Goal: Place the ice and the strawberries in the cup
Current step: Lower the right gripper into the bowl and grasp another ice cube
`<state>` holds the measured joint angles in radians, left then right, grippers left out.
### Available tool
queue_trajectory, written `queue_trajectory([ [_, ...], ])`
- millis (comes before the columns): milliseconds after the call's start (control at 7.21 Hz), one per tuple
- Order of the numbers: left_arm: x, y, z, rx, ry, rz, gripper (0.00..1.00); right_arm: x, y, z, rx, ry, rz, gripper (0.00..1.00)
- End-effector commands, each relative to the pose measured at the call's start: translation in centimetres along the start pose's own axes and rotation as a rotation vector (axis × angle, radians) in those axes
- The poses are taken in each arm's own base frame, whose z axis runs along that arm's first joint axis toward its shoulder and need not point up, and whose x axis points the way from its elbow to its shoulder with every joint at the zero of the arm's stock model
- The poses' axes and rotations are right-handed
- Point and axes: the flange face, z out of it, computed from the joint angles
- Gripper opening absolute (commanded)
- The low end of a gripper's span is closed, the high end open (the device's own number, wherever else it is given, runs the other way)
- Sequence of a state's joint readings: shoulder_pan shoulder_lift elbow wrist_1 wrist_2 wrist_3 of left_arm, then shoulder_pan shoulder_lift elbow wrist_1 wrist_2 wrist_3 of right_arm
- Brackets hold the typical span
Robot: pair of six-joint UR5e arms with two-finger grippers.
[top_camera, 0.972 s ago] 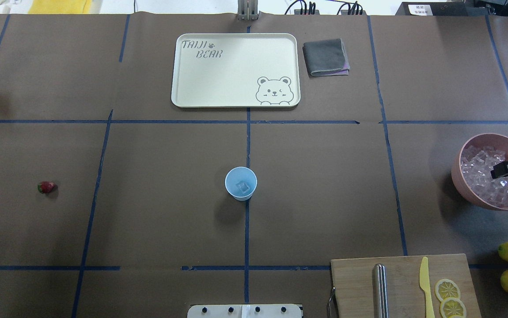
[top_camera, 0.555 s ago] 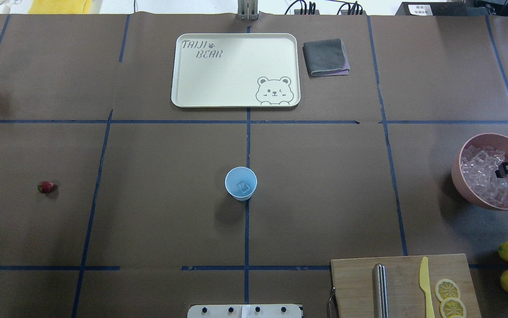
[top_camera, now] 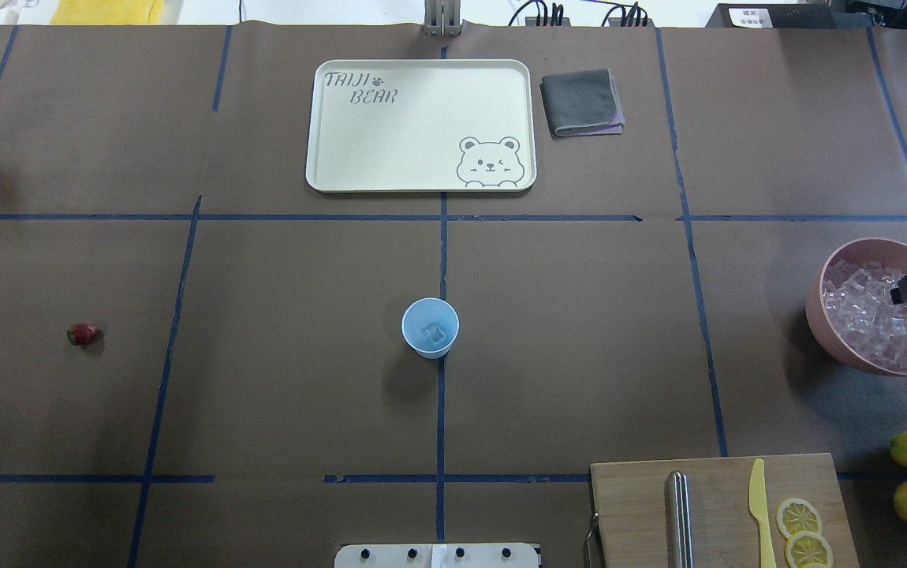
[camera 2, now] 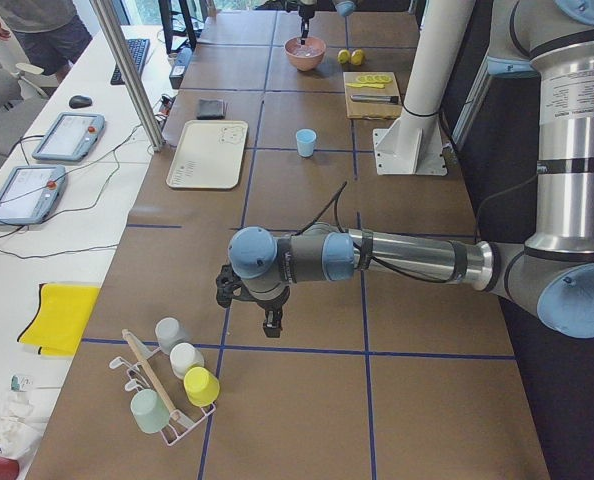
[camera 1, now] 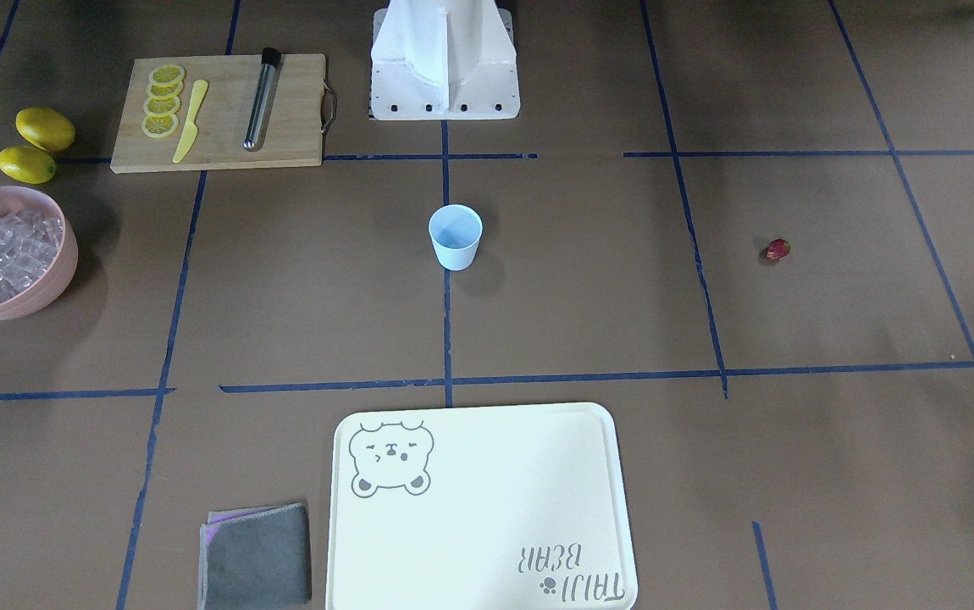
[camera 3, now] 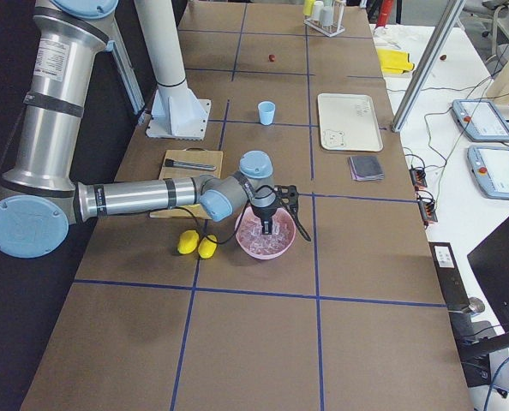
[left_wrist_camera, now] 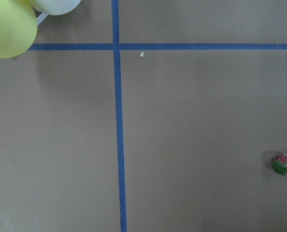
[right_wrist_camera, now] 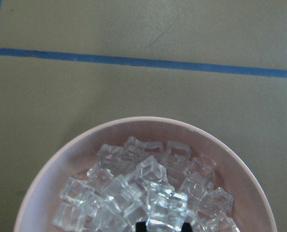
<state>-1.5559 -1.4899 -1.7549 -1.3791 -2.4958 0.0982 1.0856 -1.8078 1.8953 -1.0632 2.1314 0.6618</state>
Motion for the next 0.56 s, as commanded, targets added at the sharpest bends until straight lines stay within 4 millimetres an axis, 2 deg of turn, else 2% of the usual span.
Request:
queue_trajectory([
  [0,0.0,0.0,0.0,-0.001,0.0,0.0,1.0,-2.7,-1.6,-3.1,0.048,-0.04,-0.021,0.04],
  [139,0.0,0.0,0.0,0.001,0.0,-0.001,1.0,-5.3,-3.5,-4.6,0.054,-0.045,-0.026,0.04],
  [278,0.0,0.0,0.0,0.001,0.0,-0.001,1.0,-8.8,-4.8,-5.4,0.046,-0.059,-0.052,0.04],
  [416,0.0,0.0,0.0,0.001,0.0,-0.001,1.0,-13.3,-5.9,-5.2,0.032,-0.088,-0.094,0.04],
])
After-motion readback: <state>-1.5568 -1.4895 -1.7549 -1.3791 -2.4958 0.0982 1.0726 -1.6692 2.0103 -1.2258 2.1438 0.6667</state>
